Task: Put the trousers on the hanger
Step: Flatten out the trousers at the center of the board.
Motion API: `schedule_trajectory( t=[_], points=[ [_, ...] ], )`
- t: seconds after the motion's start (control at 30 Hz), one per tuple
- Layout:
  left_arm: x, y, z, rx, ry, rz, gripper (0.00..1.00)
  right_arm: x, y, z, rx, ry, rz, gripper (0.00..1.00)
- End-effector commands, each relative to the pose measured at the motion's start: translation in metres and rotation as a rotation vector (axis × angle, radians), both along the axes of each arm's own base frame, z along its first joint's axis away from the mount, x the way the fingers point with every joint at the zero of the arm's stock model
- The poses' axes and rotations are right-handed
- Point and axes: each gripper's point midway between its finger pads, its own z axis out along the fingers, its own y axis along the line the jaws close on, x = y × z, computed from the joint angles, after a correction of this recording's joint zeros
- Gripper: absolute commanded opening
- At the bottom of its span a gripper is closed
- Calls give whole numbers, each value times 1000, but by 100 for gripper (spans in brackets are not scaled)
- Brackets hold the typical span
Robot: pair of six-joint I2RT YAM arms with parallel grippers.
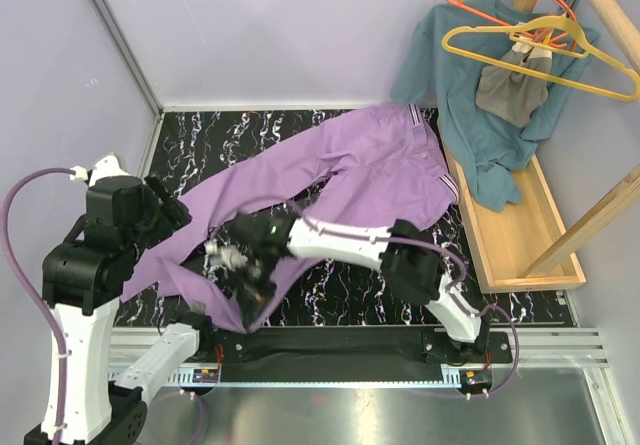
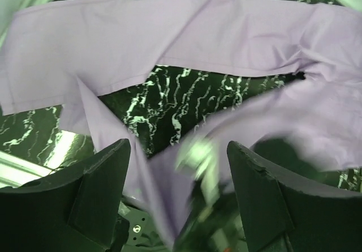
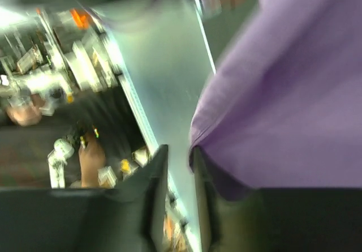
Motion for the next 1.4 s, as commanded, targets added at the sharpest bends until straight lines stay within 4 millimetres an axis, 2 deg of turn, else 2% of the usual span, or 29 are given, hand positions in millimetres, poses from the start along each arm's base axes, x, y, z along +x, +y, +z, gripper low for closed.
schedule_trajectory(
  t=[0.0,0.03,0.1,0.13,0.17,0.2,0.23,0.27,0.33,0.37,0.4,0.43,0.5,0.53,0.57,0.6,0.7,0.73,0.83,1.03,1.07,1.23,1.37],
  points=[
    [0,10,-22,34,90,74,76,-13,-26,-24,-84,65,40,34],
    [3,8,-32,33,141,71,77,-3,-30,-33,-120,16,5,39],
    [1,3,-55,14,234,77,82,13,-30,-26,-121,7,-48,43],
    [0,-1,-63,-4,268,80,82,34,-30,-23,-114,-7,-106,44],
    [-1,-3,-76,-13,318,86,82,47,-31,-15,-108,-27,-151,47],
    [1,-6,-80,-36,332,103,82,60,-32,-11,-123,-30,-207,50],
    [1,-11,-85,-61,350,100,82,81,-36,-10,-132,-52,-269,53],
    [2,-14,-93,-74,381,109,82,93,-40,-2,-128,-71,-311,55],
    [3,-23,-101,-126,411,110,81,116,-51,-1,-162,-91,-404,57],
    [2,-26,-111,-134,443,115,81,132,-62,2,-174,-96,-460,57],
    [5,-29,-118,-155,468,130,79,141,-70,3,-195,-98,-502,57],
    [5,-33,-124,-179,497,138,78,148,-82,-6,-238,-102,-540,57],
    [-2,-36,-145,-210,585,198,76,168,-103,-1,-247,-98,-616,58],
    [-6,-35,-156,-215,657,241,71,176,-112,-4,-264,-108,-648,59],
    [-15,-32,-167,-206,723,288,68,180,-122,-5,-277,-113,-671,59],
    [-27,-28,-175,-194,798,357,65,192,-135,-5,-286,-127,-702,59],
    [-38,-14,-195,-167,910,471,64,210,-158,-2,-310,-184,-735,60],
    [-38,-5,-199,-172,916,527,63,214,-163,-1,-316,-198,-745,60],
    [-38,4,-213,-204,929,613,61,221,-171,8,-290,-216,-765,60],
    [-36,6,-248,-210,964,712,56,225,-184,7,-267,-180,-784,60],
    [-38,7,-252,-201,975,726,56,229,-190,4,-273,-173,-798,60],
    [-48,16,-266,-132,1029,785,62,240,-209,2,-278,-169,-821,60],
    [-44,20,-279,-114,1065,807,63,251,-221,1,-283,-158,-838,60]
  ],
)
